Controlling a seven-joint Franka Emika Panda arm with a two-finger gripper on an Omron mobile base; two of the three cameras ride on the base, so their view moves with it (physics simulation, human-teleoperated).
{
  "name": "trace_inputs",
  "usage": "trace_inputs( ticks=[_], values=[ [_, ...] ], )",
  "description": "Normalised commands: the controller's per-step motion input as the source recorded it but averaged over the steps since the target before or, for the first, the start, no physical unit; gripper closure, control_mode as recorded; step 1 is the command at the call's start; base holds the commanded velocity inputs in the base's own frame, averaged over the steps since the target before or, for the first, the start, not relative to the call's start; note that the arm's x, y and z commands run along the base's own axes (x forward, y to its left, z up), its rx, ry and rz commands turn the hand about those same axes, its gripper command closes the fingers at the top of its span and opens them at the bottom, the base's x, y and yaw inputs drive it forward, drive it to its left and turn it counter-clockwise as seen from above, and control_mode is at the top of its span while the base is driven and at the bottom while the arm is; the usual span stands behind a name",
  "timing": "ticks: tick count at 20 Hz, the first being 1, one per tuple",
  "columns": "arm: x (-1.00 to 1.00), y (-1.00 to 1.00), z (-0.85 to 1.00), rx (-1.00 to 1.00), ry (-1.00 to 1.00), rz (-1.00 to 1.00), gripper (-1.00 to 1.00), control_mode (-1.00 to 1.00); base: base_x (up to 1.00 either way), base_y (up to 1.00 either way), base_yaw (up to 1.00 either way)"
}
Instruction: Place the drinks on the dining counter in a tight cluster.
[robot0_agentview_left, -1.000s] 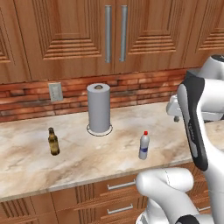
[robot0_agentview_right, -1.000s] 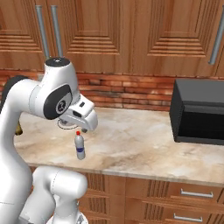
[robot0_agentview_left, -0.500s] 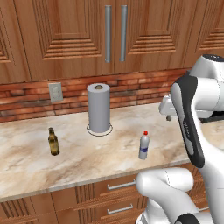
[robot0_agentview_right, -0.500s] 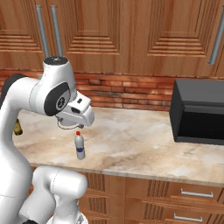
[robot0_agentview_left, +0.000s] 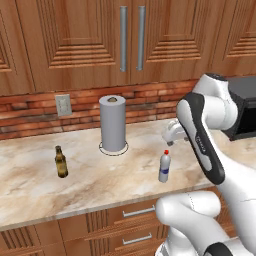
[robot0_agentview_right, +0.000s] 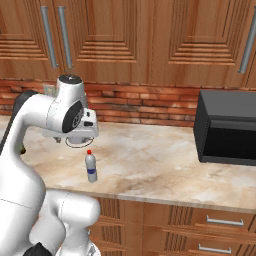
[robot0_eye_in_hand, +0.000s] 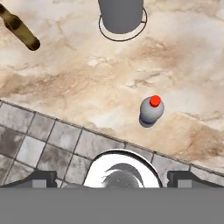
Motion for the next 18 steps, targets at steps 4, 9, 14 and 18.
trace_inputs(
  ticks=[4,9,14,18],
  values=[
    [0.43,-0.38,-0.07,0.05,-0.03,0.21,-1.00,-1.00,0.00,0.00,0.00],
    [0.64,-0.67,0.08,0.10,0.00,-0.04,-1.00,-1.00,0.00,0.00,0.00],
    [0.24,-0.21,-0.33,0.25,-0.06,-0.08,-1.00,-1.00,0.00,0.00,0.00],
    [0.00,0.00,-0.46,0.39,-0.08,0.07,-1.00,-1.00,0.00,0.00,0.00]
  ],
)
